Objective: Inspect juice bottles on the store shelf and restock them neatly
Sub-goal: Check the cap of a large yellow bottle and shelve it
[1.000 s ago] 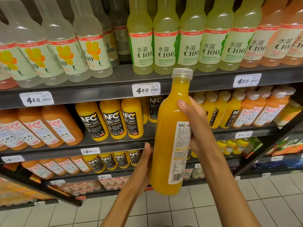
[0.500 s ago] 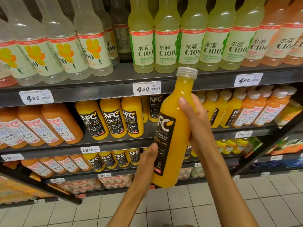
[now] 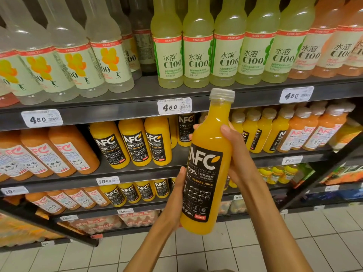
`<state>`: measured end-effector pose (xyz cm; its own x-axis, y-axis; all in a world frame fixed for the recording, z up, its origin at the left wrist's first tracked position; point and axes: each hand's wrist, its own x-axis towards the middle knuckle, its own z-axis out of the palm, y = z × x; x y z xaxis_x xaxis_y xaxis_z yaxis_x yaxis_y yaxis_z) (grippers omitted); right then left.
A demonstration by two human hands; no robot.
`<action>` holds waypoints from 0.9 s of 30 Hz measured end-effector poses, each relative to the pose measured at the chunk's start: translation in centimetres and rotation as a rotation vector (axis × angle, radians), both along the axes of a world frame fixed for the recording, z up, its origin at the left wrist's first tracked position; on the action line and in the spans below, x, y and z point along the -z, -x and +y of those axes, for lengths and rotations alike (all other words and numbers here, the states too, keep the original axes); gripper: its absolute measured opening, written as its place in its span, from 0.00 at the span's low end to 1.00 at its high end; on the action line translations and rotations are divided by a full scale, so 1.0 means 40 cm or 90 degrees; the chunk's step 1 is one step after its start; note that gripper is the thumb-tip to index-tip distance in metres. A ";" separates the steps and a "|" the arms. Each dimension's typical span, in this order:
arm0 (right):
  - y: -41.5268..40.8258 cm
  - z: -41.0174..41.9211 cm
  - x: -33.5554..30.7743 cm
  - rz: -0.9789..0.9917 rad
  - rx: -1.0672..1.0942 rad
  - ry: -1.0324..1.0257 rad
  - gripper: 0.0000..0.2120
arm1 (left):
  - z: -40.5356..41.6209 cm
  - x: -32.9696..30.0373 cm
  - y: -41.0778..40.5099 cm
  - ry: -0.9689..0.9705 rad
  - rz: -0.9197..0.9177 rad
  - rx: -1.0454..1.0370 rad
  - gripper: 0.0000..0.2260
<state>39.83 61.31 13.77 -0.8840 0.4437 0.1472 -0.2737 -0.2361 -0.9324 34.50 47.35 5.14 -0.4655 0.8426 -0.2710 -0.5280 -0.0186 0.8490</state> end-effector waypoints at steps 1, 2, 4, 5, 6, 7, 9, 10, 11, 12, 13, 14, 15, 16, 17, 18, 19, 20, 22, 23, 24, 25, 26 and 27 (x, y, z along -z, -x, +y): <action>-0.002 0.005 -0.008 -0.034 0.015 -0.053 0.32 | 0.001 0.005 -0.002 0.001 0.023 -0.022 0.25; -0.004 0.008 -0.017 -0.060 0.027 -0.103 0.30 | 0.001 0.006 -0.004 0.006 0.053 -0.045 0.24; -0.009 0.010 -0.023 -0.067 0.042 -0.152 0.26 | 0.003 0.004 -0.005 0.025 0.133 -0.083 0.22; -0.012 0.009 -0.021 -0.052 0.046 -0.151 0.23 | 0.004 0.005 -0.003 0.036 0.170 -0.094 0.21; -0.014 0.006 -0.020 -0.033 0.047 -0.144 0.20 | 0.006 0.006 -0.001 0.044 0.202 -0.096 0.21; -0.016 0.003 -0.019 -0.015 0.045 -0.135 0.17 | 0.006 0.007 0.000 0.046 0.227 -0.095 0.21; -0.016 -0.003 -0.019 0.019 0.035 -0.125 0.15 | 0.001 0.005 0.002 0.040 0.268 -0.091 0.25; -0.017 -0.006 -0.021 0.036 0.028 -0.131 0.15 | 0.000 -0.001 0.001 0.030 0.288 -0.091 0.28; -0.018 -0.008 -0.024 0.055 0.016 -0.142 0.15 | -0.003 -0.005 0.000 0.017 0.310 -0.088 0.30; -0.021 -0.010 -0.027 0.076 -0.002 -0.154 0.14 | -0.001 -0.009 0.000 0.006 0.324 -0.088 0.30; -0.025 -0.012 -0.030 0.098 -0.026 -0.164 0.14 | 0.000 -0.006 0.003 -0.008 0.345 -0.094 0.32; -0.029 -0.015 -0.033 0.116 -0.053 -0.175 0.15 | 0.002 -0.006 0.005 -0.010 0.352 -0.103 0.33; -0.033 -0.018 -0.038 0.128 -0.077 -0.190 0.15 | 0.004 -0.005 0.012 -0.008 0.348 -0.115 0.36; -0.037 -0.021 -0.041 0.134 -0.096 -0.208 0.16 | 0.004 -0.001 0.017 0.000 0.356 -0.115 0.38; -0.040 -0.022 -0.044 0.136 -0.109 -0.231 0.17 | 0.005 0.000 0.018 0.008 0.374 -0.105 0.39; -0.042 -0.024 -0.046 0.135 -0.116 -0.260 0.18 | 0.005 -0.003 0.016 0.012 0.397 -0.097 0.38; -0.042 -0.024 -0.047 0.134 -0.119 -0.291 0.20 | 0.005 -0.001 0.012 0.005 0.420 -0.095 0.37; -0.042 -0.024 -0.048 0.135 -0.121 -0.317 0.20 | 0.004 -0.002 0.010 -0.003 0.412 -0.089 0.38; -0.040 -0.021 -0.046 0.147 -0.129 -0.336 0.21 | 0.005 0.005 0.018 -0.008 0.422 -0.082 0.41; -0.039 -0.020 -0.044 0.156 -0.135 -0.325 0.21 | 0.001 0.011 0.022 -0.009 0.440 -0.078 0.39; -0.037 -0.018 -0.042 0.163 -0.141 -0.299 0.20 | -0.001 0.007 0.022 -0.009 0.453 -0.073 0.38; -0.034 -0.017 -0.040 0.168 -0.148 -0.260 0.19 | -0.001 0.004 0.025 -0.015 0.446 -0.071 0.38; -0.031 -0.015 -0.037 0.172 -0.154 -0.213 0.18 | -0.004 0.001 0.029 -0.019 0.436 -0.062 0.40; -0.027 -0.012 -0.033 0.175 -0.159 -0.167 0.17 | -0.007 0.001 0.033 -0.022 0.433 -0.055 0.43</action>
